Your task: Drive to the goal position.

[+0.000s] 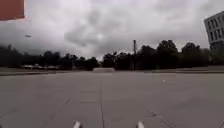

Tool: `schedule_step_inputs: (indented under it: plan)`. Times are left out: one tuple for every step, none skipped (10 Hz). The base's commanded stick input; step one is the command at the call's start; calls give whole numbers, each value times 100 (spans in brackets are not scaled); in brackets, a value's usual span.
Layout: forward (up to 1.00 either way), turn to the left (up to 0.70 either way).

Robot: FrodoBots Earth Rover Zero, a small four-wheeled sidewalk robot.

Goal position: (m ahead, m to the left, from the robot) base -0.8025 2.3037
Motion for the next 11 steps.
schedule_step_inputs:
  plan:
    - [0, 0]
    - [0, 0]
    - [0, -28]
    - [0, -95]
    - [0, -100]
    - [0, -100]
    - [0, -100]
    - [0, -100]
    - [0, -100]
    - [0, -100]
    - [0, -100]
